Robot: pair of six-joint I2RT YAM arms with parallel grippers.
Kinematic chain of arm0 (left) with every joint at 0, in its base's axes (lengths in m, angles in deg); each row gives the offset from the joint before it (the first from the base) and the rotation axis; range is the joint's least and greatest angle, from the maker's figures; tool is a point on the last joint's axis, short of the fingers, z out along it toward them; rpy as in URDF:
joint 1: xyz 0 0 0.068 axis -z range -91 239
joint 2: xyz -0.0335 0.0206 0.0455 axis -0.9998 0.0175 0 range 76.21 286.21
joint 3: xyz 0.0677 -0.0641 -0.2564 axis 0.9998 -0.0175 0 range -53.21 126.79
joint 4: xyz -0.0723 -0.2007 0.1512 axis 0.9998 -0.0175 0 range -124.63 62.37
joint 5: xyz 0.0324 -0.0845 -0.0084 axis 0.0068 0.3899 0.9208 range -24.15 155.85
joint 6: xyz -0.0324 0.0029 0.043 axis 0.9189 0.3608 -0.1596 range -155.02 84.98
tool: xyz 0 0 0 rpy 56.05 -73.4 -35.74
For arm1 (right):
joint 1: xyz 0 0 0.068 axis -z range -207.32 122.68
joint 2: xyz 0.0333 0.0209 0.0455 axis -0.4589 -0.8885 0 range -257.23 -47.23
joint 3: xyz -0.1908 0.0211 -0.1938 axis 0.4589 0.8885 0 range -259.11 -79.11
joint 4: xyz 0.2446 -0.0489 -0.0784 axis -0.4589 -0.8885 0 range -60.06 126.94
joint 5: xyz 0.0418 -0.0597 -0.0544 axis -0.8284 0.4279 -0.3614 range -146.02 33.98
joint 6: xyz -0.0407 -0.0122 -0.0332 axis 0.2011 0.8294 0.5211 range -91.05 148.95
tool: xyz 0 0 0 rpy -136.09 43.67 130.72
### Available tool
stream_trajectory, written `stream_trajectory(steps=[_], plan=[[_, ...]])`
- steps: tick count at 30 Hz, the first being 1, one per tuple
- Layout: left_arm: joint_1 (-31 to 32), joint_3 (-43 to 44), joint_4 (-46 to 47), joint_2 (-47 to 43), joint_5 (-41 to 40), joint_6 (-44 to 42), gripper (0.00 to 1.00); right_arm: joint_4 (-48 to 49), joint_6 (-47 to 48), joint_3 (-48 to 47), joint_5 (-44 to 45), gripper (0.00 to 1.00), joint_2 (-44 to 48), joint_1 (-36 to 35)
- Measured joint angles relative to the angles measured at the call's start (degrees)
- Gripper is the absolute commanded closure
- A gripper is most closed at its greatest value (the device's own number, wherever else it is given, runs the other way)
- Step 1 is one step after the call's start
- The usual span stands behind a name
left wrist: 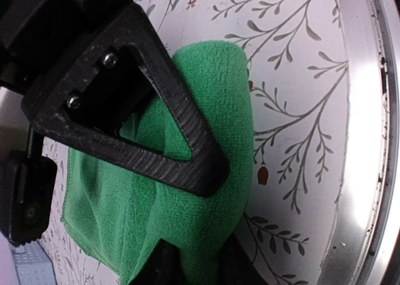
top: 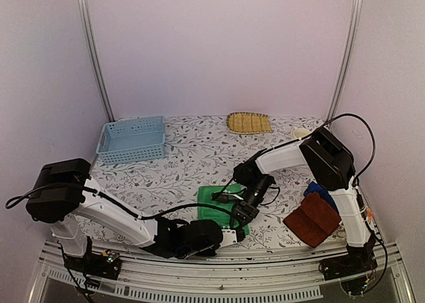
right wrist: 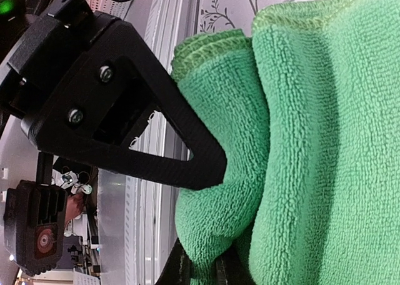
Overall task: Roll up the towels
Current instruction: Roll the towel at the center of the board.
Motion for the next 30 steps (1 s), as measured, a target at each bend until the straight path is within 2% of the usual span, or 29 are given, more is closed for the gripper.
stream_trajectory(steps=[3,6,8,11,14,18,23,25,30], plan=[[0.00,1.40,-0.66,1.01,-0.76,0.04,0.94,-0.52,-0.11,0.00,0.00,0.91,-0.02,0.26],[-0.02,2.64,-2.38,1.38,-0.48,0.33,1.00,-1.18,-0.11,0.00,0.09,0.84,-0.02,0.52],[-0.04,3.56,-4.17,1.42,0.11,0.74,1.00,-1.73,-0.07,0.00,0.09,0.72,-0.02,0.59],[-0.42,5.57,-7.56,1.46,1.97,2.10,1.00,-3.08,0.24,-0.09,0.13,0.65,0.70,1.11],[-1.20,7.89,-11.08,1.46,5.66,4.35,1.00,-4.33,0.72,-0.48,1.97,0.61,2.60,1.97],[-3.28,10.91,-15.74,1.46,12.24,7.98,1.00,-5.40,1.33,-2.40,3.89,0.61,5.68,5.77],[-8.68,15.72,-22.14,2.23,24.83,12.83,1.00,-4.22,1.01,-3.30,5.46,0.61,13.20,12.35],[-11.21,17.75,-24.04,3.26,31.21,14.71,1.00,-1.01,-0.02,-1.75,7.34,0.61,18.53,14.43],[-17.88,22.47,-25.79,7.85,49.88,19.71,1.00,12.15,-3.78,10.56,13.27,0.62,36.24,15.50]])
